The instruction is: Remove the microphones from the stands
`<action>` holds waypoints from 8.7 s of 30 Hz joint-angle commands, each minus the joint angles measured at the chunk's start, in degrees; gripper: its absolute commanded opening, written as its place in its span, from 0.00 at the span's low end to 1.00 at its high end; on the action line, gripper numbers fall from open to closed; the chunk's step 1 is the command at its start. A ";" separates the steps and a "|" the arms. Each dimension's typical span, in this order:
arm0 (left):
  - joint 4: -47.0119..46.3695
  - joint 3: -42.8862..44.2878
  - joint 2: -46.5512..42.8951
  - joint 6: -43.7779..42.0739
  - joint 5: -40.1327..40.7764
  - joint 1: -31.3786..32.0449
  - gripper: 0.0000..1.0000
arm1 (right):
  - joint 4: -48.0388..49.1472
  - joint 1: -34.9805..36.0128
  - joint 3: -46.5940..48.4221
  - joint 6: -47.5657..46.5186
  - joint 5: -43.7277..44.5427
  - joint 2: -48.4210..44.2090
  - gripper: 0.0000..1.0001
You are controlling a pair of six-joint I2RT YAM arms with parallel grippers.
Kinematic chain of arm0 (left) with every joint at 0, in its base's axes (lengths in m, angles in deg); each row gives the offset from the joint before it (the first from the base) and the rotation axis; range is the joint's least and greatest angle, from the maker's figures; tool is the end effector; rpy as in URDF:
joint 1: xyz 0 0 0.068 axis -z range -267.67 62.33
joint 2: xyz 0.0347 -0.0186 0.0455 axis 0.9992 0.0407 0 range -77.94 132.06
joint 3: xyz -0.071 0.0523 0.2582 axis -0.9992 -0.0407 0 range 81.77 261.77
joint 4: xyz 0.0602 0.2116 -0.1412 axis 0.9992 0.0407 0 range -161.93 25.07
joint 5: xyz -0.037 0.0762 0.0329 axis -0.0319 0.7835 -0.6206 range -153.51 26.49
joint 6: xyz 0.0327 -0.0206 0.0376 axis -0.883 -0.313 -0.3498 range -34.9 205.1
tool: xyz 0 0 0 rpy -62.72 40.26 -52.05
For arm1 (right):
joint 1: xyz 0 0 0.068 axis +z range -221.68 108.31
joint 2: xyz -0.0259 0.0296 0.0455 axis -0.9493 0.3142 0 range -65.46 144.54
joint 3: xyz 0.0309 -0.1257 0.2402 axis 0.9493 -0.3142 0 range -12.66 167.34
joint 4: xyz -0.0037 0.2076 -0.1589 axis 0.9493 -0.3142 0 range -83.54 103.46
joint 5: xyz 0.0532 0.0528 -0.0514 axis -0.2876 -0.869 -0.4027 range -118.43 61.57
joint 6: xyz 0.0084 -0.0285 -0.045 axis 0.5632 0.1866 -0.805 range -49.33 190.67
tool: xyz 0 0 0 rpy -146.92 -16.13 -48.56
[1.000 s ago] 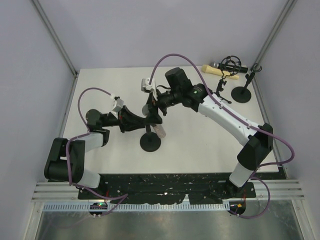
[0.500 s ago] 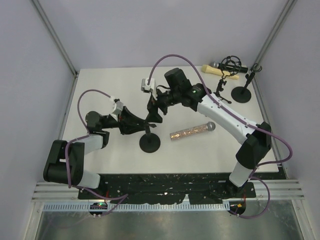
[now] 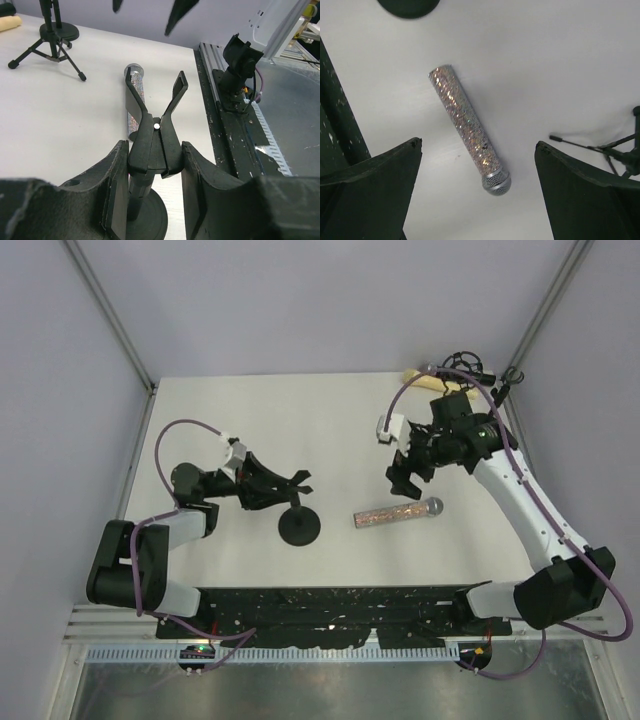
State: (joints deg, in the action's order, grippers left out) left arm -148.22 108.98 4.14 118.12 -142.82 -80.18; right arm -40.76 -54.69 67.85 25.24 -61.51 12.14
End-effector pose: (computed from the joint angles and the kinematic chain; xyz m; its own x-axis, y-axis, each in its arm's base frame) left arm 0.2420 -0.0671 0.2385 -0.2038 -0.0751 -0.9761 0.9781 0.0283 -0.2064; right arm 0.2524 0.0974 0.3627 -0.1168 -0.6598 -0.7423 -0.9326 0.3299 -0.1464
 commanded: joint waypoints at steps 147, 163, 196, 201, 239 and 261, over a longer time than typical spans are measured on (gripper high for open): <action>32.54 37.76 -4.21 18.83 27.27 19.41 0.03 | 97.55 -1.35 -18.82 88.32 -10.78 -8.70 0.99; 26.63 35.82 -1.66 23.15 28.42 19.32 0.00 | 110.63 2.87 -12.13 96.85 -15.34 1.06 0.93; 40.17 31.78 -9.13 14.97 22.09 -13.89 1.00 | 43.67 8.40 25.92 30.59 18.46 20.91 0.45; 41.04 28.09 -13.17 13.05 21.74 -16.62 1.00 | 46.47 10.16 29.61 12.00 36.54 29.95 0.45; 43.16 17.27 -22.58 7.06 25.69 -16.36 1.00 | 59.14 -0.56 44.74 -21.81 56.37 70.76 0.52; 48.95 18.68 -21.44 0.74 24.46 -15.83 1.00 | 46.32 -0.21 33.41 -9.88 43.82 48.83 1.00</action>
State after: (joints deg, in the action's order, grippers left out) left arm -101.16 126.33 -17.23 122.47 -117.64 -96.25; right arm 10.71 -55.57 104.35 7.41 -8.81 78.72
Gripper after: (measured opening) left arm 0.994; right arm 0.992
